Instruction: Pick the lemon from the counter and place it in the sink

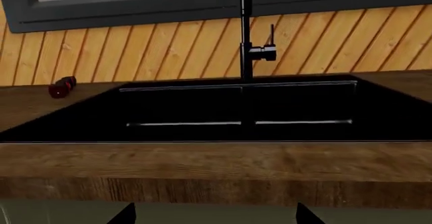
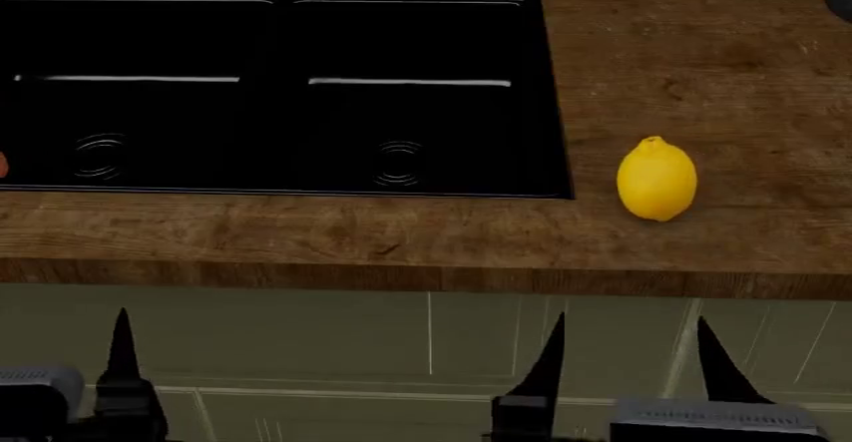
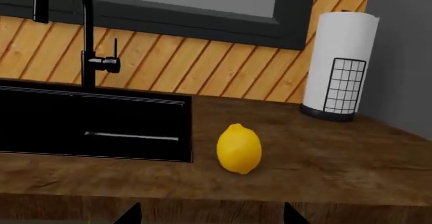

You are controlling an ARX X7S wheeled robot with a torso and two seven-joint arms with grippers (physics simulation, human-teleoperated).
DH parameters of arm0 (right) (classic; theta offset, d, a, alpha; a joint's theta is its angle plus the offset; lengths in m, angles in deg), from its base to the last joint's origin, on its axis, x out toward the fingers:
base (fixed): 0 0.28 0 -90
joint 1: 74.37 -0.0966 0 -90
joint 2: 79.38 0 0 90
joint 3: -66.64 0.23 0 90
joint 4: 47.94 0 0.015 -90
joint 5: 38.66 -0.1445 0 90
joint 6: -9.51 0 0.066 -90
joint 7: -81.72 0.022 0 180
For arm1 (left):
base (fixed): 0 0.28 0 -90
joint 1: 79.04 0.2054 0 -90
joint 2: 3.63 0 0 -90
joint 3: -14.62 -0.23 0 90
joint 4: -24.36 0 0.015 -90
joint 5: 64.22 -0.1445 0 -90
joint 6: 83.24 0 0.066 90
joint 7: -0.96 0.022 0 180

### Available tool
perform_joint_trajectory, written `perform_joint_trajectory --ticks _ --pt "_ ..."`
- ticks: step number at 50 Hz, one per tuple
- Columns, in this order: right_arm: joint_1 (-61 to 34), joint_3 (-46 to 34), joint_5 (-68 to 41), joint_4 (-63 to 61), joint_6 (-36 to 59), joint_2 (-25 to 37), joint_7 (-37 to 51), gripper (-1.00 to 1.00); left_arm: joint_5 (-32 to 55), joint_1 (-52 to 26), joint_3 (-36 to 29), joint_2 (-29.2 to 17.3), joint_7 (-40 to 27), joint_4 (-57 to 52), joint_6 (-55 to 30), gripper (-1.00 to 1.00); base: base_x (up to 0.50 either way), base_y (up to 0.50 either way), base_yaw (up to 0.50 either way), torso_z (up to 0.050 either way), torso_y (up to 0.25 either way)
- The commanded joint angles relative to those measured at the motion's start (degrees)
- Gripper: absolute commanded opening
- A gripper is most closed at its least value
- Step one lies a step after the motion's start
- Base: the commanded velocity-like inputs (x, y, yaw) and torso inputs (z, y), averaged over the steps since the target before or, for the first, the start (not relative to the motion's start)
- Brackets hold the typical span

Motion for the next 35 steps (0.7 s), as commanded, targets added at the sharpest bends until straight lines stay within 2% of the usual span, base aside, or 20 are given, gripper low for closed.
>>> perform_joint_trajectory --ticks 1,5,8,12,19,29,35 --pt "-7.3 1.5 -1.0 -7.4 18.5 2.6 0.3 1.0 4.5 -6.2 2.9 -2.9 0.6 -8.5 -16.1 1.0 0.0 0.0 0.0 0.0 0.0" --pt "-8.1 4.2 -3.3 -9.0 20.4 1.5 -0.1 1.0 4.9 -6.9 3.3 -3.0 0.6 -8.5 -16.6 1.0 0.0 0.0 0.0 0.0 0.0" --pt "-8.5 2.6 -2.0 -9.9 20.0 3.1 0.0 1.0 5.2 -7.4 3.6 -3.2 0.5 -8.7 -17.3 1.0 0.0 0.0 0.0 0.0 0.0" --pt "-9.4 2.9 -3.0 -12.4 21.8 3.9 -0.9 1.0 6.9 -9.2 5.8 -3.0 0.0 -10.1 -20.8 1.0 0.0 0.0 0.0 0.0 0.0" --pt "-13.2 7.2 -6.7 -18.1 28.8 4.0 -2.4 1.0 8.5 -13.2 8.2 -5.2 -0.6 -14.4 -27.6 1.0 0.0 0.0 0.0 0.0 0.0" --pt "-16.5 9.4 -8.7 -23.0 35.8 4.2 -2.1 1.0 10.3 -17.0 13.2 -7.9 -1.4 -18.2 -36.0 1.0 0.0 0.0 0.0 0.0 0.0" --pt "-15.6 9.3 -9.2 -22.6 34.0 4.2 -2.7 1.0 10.1 -17.4 15.3 -8.7 -1.9 -18.9 -36.4 1.0 0.0 0.0 0.0 0.0 0.0"
